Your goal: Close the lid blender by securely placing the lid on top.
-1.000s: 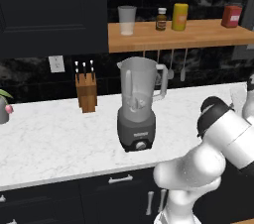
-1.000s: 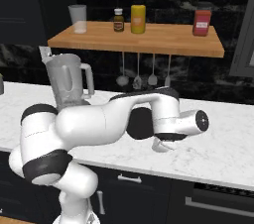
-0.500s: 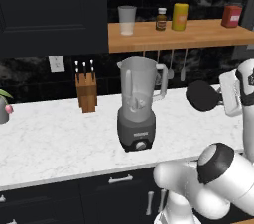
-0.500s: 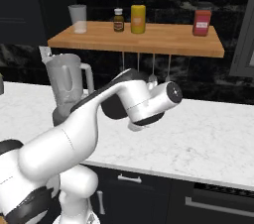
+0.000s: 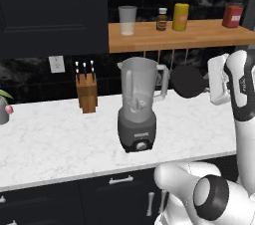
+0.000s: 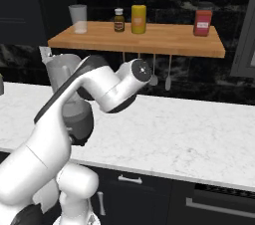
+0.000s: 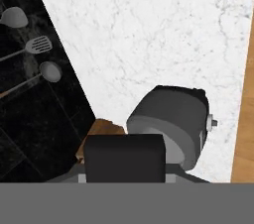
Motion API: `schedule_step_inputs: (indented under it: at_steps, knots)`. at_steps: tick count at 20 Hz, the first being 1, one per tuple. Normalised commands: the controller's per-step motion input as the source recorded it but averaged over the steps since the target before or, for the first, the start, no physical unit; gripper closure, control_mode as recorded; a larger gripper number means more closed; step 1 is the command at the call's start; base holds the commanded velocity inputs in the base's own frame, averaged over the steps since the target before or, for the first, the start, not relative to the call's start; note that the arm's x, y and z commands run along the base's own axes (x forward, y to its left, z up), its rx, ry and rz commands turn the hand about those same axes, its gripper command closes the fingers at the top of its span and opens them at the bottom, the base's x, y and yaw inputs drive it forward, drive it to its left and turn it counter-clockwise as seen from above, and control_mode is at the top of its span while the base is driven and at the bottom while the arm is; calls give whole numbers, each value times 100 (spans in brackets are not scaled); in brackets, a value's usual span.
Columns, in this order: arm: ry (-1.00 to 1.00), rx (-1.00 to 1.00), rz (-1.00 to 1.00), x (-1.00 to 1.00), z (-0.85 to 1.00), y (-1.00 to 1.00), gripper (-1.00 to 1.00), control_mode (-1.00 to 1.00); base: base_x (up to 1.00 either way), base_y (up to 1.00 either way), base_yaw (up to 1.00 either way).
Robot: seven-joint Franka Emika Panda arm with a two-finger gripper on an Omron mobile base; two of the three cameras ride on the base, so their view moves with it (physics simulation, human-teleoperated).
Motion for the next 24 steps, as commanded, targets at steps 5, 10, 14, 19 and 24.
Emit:
schedule_step_inputs:
  at_steps: [5,10,14,19,24]
  knots:
    - [-4,7,0,-25,86,6,100,-100,0,0,0]
    - [0,7,0,3,66,37,100,-100,0,0,0]
    - [4,1,0,41,42,72,100,-100,0,0,0]
    - [11,0,0,52,13,70,100,-100,0,0,0]
    - [16,-1,0,46,0,22,100,-100,0,0,0]
